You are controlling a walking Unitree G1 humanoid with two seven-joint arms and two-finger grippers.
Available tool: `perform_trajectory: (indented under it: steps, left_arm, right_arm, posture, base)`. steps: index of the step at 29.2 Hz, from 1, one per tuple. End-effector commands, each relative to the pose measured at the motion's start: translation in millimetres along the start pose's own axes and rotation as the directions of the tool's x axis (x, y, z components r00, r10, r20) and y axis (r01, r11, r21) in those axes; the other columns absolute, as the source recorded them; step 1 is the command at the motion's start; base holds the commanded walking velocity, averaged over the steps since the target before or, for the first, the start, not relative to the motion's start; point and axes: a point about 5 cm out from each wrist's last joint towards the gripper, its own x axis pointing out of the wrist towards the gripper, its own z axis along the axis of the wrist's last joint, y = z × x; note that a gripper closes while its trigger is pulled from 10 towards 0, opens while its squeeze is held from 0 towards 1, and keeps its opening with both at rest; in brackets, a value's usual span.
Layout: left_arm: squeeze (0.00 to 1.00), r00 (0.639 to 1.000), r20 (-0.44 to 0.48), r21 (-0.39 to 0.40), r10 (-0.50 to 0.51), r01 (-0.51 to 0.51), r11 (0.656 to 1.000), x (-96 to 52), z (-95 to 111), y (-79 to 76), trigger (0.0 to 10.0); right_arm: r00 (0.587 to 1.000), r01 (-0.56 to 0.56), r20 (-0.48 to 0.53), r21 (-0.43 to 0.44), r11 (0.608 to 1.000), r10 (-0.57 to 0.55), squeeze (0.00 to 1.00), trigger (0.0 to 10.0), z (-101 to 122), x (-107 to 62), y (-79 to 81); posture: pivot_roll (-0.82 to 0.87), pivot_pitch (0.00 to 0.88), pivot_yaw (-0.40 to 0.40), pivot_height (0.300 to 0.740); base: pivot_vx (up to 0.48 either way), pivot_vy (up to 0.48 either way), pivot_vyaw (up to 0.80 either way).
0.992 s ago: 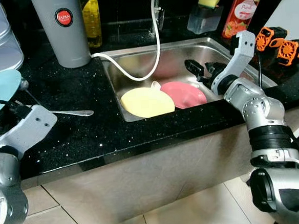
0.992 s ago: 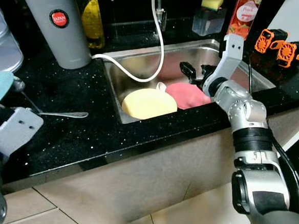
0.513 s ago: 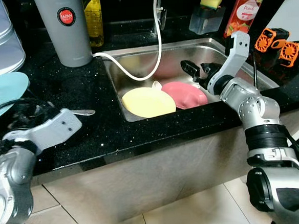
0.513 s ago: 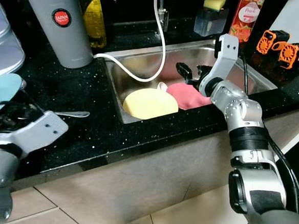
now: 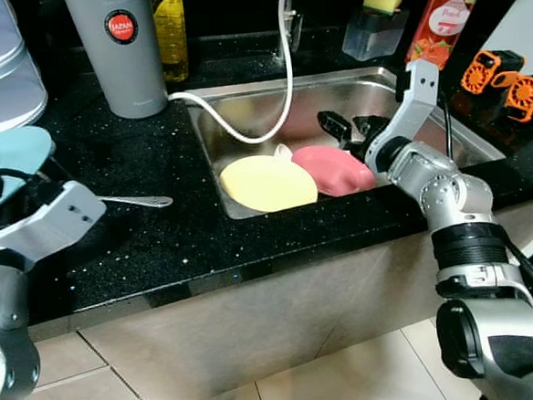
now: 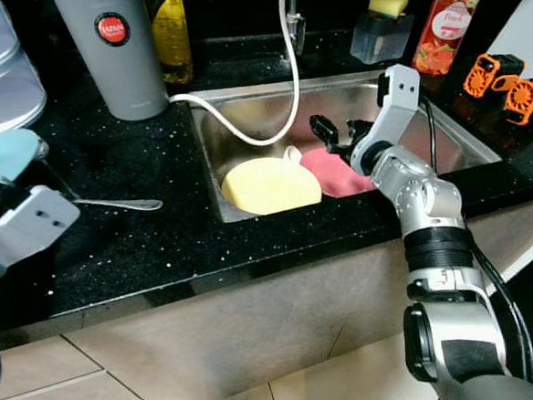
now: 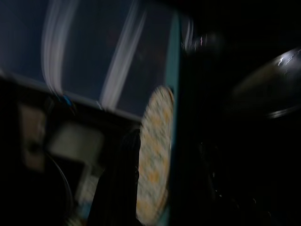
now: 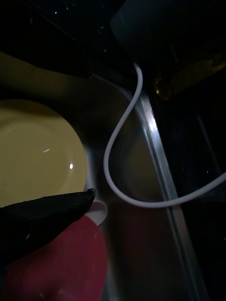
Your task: Kitchen organization
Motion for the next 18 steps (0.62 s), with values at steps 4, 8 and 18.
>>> perform_trajectory:
  steps: [4, 8, 18]
  left_arm:
    - [0.00, 0.996, -0.067, -0.125, -0.058, 0.050, 0.991, -2.1, -7.0, -10.9, 10.0]
    - [0.00, 0.990, -0.106, -0.197, -0.095, 0.072, 0.978, -1.6, -12.2, -18.0, 0.0]
    - [0.00, 0.996, -0.032, -0.190, -0.080, 0.073, 0.979, 2.4, -1.3, -18.2, 0.0]
  right_arm:
    - [1.000, 0.007, -0.004, -0.006, 1.000, -0.007, 0.00, 10.0, 1.3, 0.9, -1.6]
    - [1.000, 0.008, 0.000, -0.008, 1.000, -0.008, 0.00, 10.0, 3.1, 0.2, -2.3]
    - [1.000, 0.014, 0.005, -0.011, 1.000, -0.014, 0.00, 10.0, 4.0, -0.8, -3.5]
  posture:
    - [0.28, 0.042, -0.113, 0.740]
    - [0.27, 0.040, -0.111, 0.740]
    - [0.26, 0.032, -0.107, 0.740]
  base:
    - [0.000, 0.000, 0.00]
    - [0.000, 0.000, 0.00]
    - [0.000, 0.000, 0.00]
